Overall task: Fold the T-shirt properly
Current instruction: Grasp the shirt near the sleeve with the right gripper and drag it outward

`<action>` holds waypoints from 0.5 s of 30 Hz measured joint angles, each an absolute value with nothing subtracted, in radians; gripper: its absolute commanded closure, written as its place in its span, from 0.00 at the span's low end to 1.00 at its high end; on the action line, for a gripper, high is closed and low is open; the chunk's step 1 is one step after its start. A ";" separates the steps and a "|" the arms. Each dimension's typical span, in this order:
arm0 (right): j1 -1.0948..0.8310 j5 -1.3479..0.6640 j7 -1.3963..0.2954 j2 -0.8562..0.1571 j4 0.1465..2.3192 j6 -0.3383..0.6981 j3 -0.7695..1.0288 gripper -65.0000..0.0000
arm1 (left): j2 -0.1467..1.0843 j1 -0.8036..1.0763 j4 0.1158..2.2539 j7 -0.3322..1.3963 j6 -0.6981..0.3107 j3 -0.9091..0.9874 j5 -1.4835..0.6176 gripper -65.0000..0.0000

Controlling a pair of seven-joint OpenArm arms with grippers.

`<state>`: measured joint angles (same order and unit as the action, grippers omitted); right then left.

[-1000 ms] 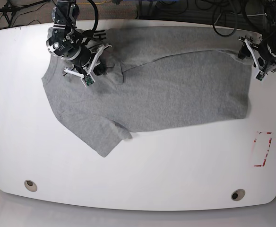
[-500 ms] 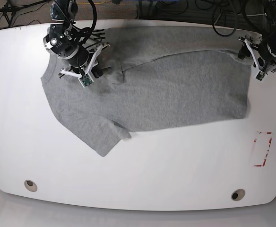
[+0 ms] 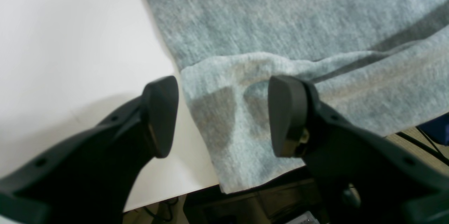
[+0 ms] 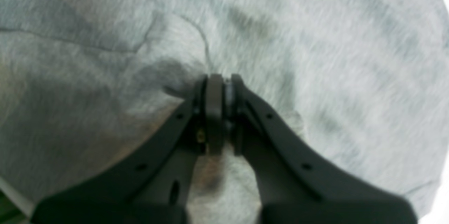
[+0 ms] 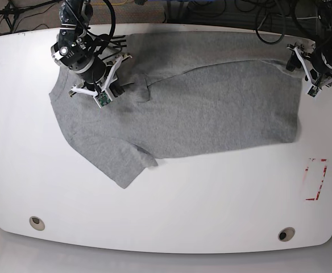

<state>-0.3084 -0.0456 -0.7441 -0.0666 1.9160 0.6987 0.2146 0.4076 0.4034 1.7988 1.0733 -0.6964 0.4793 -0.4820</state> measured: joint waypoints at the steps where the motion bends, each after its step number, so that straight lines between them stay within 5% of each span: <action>1: -0.303 -0.046 -0.743 -0.067 1.916 0.699 0.215 0.95 | 0.408 0.403 1.799 1.073 -0.697 0.479 -0.482 0.42; 15: -0.245 -0.048 -0.746 -0.105 1.916 0.700 0.216 0.95 | 0.408 0.404 1.798 1.073 -0.696 0.480 -0.480 0.42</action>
<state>-0.2455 -0.0483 -0.7456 -0.1055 1.9156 0.6998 0.2165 0.4080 0.4038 1.7977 1.0733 -0.6964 0.4797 -0.4805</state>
